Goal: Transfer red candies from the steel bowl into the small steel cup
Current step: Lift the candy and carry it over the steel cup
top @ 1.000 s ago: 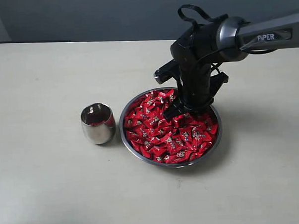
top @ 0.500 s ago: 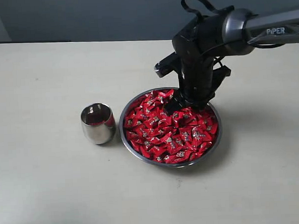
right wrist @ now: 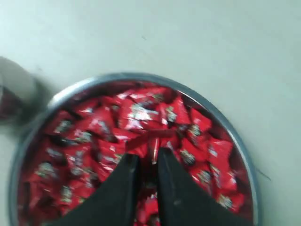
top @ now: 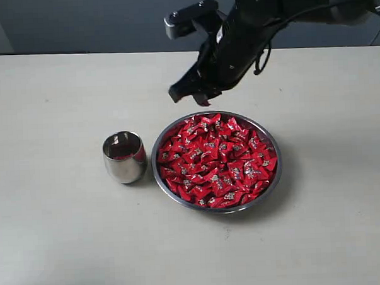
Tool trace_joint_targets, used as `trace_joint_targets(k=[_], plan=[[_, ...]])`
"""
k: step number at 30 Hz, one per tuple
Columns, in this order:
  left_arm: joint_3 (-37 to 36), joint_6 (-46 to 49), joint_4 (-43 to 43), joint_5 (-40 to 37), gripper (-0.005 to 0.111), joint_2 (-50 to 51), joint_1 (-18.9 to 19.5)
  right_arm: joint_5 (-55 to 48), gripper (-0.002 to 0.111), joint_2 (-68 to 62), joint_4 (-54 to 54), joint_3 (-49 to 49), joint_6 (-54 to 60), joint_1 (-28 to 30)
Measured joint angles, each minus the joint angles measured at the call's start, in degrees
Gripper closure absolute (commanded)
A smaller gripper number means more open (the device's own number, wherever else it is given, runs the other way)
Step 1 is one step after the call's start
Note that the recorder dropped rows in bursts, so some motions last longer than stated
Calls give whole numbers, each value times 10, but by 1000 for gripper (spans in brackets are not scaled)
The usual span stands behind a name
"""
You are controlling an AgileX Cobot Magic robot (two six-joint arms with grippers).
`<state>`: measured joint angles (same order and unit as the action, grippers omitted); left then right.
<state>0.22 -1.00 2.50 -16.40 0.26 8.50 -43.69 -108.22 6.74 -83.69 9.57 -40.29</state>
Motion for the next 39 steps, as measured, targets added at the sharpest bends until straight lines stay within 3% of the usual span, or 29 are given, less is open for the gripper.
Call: trace_joint_targets(k=[7, 19, 33, 36, 39], plan=[[0, 0, 0, 0, 106, 0, 0, -23, 109, -36, 142, -99, 79, -7], [0, 0, 0, 0, 106, 0, 0, -81, 109, -125, 155, -178, 101, -82], [0, 0, 0, 0, 106, 0, 0, -62, 109, -171, 147, -181, 101, -107], [0, 0, 0, 0, 106, 0, 0, -57, 97, -171, 147, -181, 101, -107], [0, 0, 0, 0, 106, 0, 0, -57, 78, -171, 147, -181, 101, -107]])
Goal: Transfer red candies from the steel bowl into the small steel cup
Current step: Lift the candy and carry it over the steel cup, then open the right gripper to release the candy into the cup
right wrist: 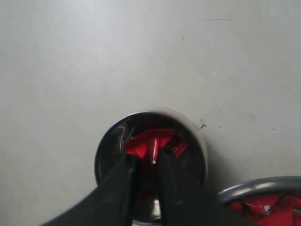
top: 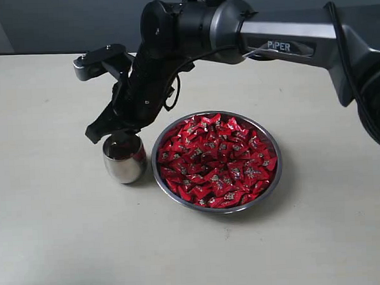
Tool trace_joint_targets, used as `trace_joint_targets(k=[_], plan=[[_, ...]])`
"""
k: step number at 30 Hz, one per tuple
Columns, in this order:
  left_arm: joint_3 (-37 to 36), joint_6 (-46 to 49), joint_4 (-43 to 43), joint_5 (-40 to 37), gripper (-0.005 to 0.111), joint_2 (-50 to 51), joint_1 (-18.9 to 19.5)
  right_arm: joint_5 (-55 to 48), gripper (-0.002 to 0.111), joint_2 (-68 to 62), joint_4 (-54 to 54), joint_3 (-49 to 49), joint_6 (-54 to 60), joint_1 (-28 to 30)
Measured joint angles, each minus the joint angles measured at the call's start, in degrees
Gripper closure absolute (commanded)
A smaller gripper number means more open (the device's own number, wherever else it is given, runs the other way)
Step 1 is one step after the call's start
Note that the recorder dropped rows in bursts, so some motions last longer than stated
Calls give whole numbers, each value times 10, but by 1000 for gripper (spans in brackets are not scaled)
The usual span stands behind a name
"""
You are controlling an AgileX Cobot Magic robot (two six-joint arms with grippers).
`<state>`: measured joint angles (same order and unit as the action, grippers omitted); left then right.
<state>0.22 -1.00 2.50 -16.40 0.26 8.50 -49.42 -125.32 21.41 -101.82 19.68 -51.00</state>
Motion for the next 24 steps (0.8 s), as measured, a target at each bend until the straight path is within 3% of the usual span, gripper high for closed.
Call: trace_joint_targets(k=[3, 24], plan=[[0, 0, 0, 0, 106, 0, 0, 0, 70, 0, 0, 0, 0, 0], [0, 0, 0, 0, 106, 0, 0, 0, 70, 0, -14, 0, 0, 0]])
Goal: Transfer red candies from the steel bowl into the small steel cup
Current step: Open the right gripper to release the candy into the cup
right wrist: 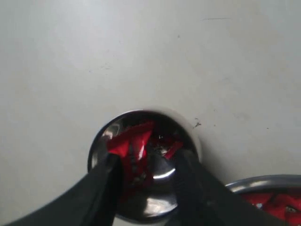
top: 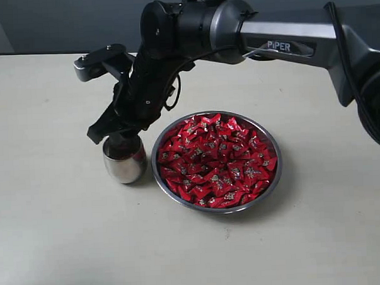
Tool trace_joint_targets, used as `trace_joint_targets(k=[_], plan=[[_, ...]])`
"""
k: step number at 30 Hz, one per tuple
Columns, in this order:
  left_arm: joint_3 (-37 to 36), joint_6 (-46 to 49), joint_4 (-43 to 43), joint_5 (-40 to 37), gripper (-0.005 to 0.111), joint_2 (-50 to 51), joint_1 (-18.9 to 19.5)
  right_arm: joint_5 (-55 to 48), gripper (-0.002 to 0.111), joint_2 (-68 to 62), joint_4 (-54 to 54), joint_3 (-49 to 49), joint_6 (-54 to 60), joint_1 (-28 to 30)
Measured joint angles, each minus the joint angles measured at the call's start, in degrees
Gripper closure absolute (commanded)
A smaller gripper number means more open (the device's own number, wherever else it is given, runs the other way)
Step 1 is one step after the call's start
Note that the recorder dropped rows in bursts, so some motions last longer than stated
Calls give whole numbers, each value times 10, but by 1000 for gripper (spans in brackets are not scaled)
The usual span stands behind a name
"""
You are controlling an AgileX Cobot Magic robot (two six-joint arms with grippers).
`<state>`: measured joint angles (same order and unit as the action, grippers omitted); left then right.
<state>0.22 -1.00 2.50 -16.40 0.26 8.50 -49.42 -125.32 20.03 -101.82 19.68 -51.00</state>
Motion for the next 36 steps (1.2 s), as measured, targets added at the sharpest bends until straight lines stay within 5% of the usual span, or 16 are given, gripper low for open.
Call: trace_joint_targets(k=[12, 23, 26, 30, 36], plan=[[0, 0, 0, 0, 106, 0, 0, -1, 59, 0, -14, 0, -2, 0], [0, 0, 0, 0, 106, 0, 0, -1, 59, 0, -15, 0, -2, 0], [0, 0, 0, 0, 106, 0, 0, 0, 71, 0, -15, 0, -2, 0], [0, 0, 0, 0, 106, 0, 0, 12, 108, 4, -27, 0, -10, 0], [0, 0, 0, 0, 106, 0, 0, 46, 109, 28, -102, 0, -84, 0]])
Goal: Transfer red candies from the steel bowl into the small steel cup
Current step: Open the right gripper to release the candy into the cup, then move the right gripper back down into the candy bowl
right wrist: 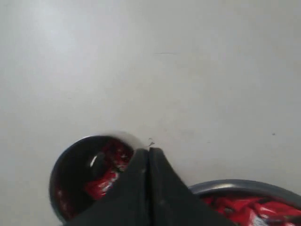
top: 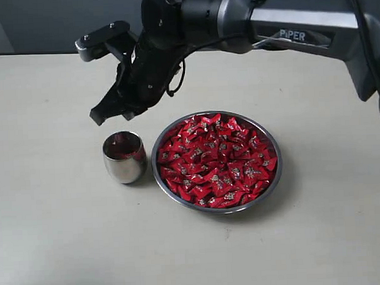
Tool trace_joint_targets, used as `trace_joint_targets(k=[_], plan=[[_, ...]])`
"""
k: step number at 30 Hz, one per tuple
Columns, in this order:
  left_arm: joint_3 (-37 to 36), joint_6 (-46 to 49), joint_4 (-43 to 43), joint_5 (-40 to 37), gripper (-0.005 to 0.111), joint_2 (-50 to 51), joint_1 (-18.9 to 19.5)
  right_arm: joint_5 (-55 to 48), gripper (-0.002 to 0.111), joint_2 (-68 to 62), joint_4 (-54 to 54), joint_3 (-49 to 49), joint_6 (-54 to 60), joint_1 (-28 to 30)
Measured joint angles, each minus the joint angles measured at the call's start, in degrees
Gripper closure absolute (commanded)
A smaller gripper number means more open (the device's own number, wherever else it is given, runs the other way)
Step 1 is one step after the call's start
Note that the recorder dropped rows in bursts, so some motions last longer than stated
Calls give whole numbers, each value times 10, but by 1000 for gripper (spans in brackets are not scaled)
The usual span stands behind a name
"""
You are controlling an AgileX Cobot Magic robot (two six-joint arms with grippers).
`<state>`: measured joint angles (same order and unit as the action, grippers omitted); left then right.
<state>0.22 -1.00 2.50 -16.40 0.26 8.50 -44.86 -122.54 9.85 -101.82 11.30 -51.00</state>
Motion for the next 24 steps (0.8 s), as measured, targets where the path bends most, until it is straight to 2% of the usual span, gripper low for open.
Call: trace_joint_targets(k=[6, 11, 18, 24], plan=[[0, 0, 0, 0, 106, 0, 0, 39, 109, 33, -119, 33, -118, 5], [0, 0, 0, 0, 106, 0, 0, 106, 109, 103, -122, 135, -138, 33], [0, 0, 0, 0, 106, 0, 0, 166, 109, 188, -89, 288, -143, 132], [0, 0, 0, 0, 106, 0, 0, 169, 109, 217, -73, 355, -144, 180]])
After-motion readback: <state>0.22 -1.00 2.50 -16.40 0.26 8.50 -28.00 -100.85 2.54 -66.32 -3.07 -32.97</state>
